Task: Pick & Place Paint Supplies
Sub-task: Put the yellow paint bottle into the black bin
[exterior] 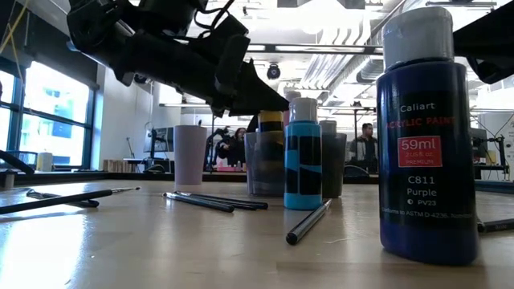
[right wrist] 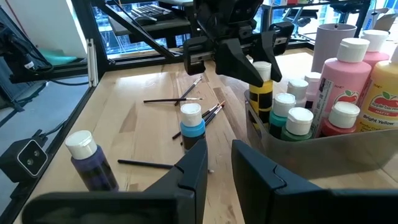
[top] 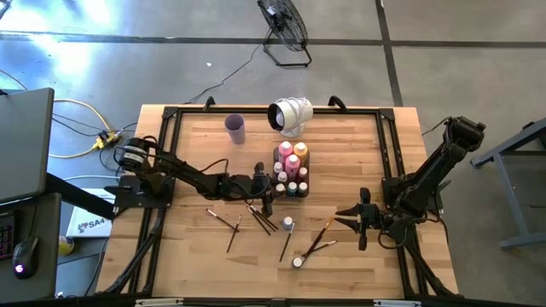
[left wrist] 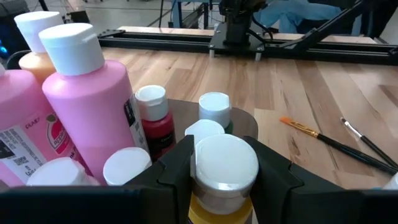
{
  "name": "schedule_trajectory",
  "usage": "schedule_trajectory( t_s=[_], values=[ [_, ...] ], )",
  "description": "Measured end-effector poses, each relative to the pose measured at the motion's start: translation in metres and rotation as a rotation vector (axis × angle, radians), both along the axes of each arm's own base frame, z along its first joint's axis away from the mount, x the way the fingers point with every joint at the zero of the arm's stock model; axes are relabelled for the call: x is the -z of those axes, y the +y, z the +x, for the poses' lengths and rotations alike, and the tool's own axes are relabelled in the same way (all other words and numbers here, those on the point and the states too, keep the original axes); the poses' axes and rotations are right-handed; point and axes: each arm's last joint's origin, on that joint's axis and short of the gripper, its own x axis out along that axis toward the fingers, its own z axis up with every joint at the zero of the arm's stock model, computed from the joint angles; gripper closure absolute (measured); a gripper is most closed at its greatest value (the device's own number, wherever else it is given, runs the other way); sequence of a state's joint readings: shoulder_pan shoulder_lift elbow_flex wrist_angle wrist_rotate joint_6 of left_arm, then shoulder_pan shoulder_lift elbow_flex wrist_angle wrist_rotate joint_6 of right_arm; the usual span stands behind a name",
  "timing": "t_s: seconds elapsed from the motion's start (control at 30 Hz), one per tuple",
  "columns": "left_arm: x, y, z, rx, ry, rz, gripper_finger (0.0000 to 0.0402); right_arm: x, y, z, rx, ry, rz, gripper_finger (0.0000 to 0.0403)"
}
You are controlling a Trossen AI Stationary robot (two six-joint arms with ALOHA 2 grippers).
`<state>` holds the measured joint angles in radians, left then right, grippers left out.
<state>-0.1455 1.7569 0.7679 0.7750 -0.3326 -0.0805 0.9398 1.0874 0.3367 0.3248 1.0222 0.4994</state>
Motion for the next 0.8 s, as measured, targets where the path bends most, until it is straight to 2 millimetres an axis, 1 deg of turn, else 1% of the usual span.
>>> schedule_trajectory(
  t_s=[0.23, 0.5, 0.6, 0.8],
  values=[
    [0.0007, 0.0002, -0.0001, -0.001, 0.007, -0.001, 0.0283, 0.0002, 0.0, 0.0, -0.003, 0.002, 0.002, 0.0339],
    [0.0022, 0.0, -0.0004, 0.004, 0.018, -0.028, 0.0259, 0.0002, 0.0, 0.0, -0.002, 0.002, 0.003, 0.0339],
    [0.0035, 0.0001, -0.0007, 0.002, 0.027, -0.053, 0.0258, 0.0002, 0.0001, 0.0, -0.002, 0.002, 0.004, 0.0339],
    [0.0035, 0.0002, -0.0007, 0.002, 0.028, -0.051, 0.0257, 0.0001, 0.0001, 0.0, -0.003, 0.002, 0.005, 0.0339]
  ],
)
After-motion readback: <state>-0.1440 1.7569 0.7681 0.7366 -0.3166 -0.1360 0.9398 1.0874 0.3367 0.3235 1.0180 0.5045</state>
